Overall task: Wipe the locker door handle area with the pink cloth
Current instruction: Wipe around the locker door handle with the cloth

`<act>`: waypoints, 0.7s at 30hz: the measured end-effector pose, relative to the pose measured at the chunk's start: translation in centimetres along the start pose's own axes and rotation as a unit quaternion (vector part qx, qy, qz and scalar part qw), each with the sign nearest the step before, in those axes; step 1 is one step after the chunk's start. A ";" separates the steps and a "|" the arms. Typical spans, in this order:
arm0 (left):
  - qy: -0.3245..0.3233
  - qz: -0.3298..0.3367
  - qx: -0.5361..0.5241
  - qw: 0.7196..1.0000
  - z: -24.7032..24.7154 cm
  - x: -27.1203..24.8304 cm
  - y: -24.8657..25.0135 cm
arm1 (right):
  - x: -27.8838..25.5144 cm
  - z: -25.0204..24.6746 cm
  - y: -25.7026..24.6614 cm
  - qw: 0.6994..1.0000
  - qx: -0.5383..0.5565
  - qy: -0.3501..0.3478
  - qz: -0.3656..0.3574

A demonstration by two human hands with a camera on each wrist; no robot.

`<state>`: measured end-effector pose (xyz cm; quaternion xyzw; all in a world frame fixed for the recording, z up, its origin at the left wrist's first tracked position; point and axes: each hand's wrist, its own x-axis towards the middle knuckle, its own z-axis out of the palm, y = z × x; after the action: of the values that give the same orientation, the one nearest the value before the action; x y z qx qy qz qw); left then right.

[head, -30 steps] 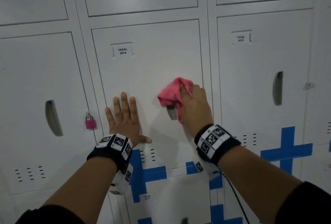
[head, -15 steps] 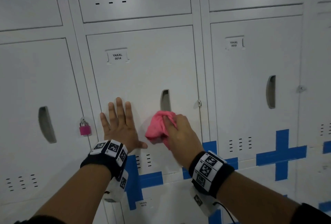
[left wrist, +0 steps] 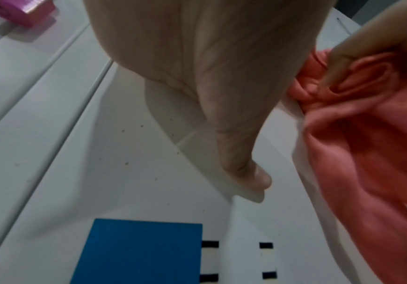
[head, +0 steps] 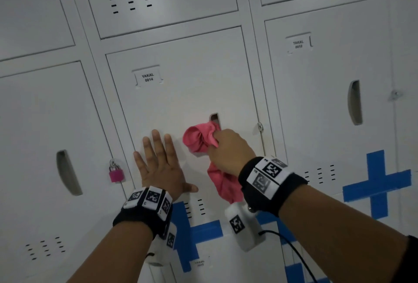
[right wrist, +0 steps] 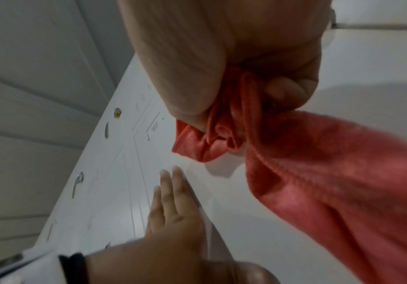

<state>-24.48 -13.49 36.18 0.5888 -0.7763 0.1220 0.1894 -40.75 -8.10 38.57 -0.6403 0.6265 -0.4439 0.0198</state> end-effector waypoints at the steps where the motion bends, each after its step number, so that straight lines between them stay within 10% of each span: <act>1: 0.003 0.004 -0.003 1.000 0.0 0.0 0.0 | -0.5 0.1 0.2 1.000 -0.019 -0.012 0.005; 6: 0.000 0.001 -0.007 1.000 -0.2 -0.3 0.2 | -2.8 -0.3 0.2 0.981 -0.186 -0.053 0.020; 13: -0.009 0.005 -0.007 1.000 -0.5 -0.6 0.0 | -3.4 -1.4 -2.9 0.875 -0.472 -0.060 -0.089; 21: -0.004 0.024 -0.009 1.000 -0.4 -0.5 -0.4 | -0.3 -2.9 -5.3 0.806 -0.583 -0.019 -0.100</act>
<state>-23.95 -13.00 36.32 0.5689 -0.7919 0.1173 0.1882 -38.27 -5.16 43.22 -0.5990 0.6992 0.0181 -0.3899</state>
